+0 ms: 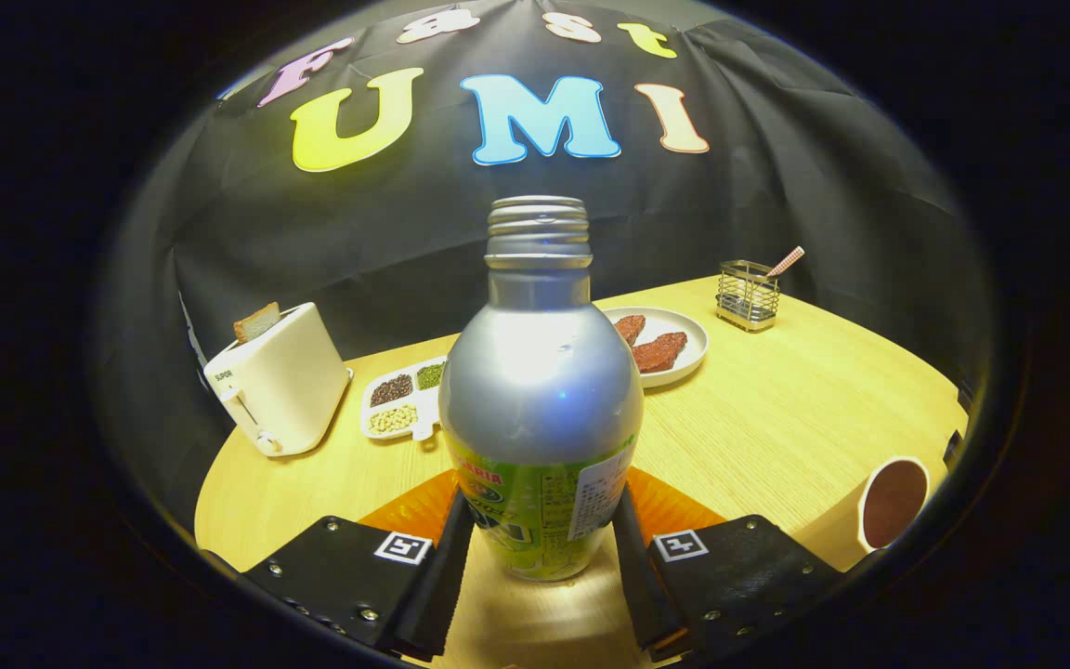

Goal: Take the bottle from table, then pour the juice into the cup, finally place the bottle on the coaster

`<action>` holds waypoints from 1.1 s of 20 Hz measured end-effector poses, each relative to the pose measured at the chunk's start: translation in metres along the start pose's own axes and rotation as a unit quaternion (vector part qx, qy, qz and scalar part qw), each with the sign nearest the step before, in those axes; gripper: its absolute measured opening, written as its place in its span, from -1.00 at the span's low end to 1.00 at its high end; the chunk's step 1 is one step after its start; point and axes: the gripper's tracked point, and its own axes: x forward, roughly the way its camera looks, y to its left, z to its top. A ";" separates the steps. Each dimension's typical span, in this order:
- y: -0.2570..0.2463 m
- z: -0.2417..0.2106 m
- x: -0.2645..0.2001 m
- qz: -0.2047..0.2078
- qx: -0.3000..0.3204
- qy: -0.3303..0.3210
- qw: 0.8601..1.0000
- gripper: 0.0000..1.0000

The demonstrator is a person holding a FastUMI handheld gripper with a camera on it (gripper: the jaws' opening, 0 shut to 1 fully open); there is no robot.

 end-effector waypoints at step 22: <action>0.006 -0.004 0.054 -0.015 -0.083 -0.038 0.996 0.60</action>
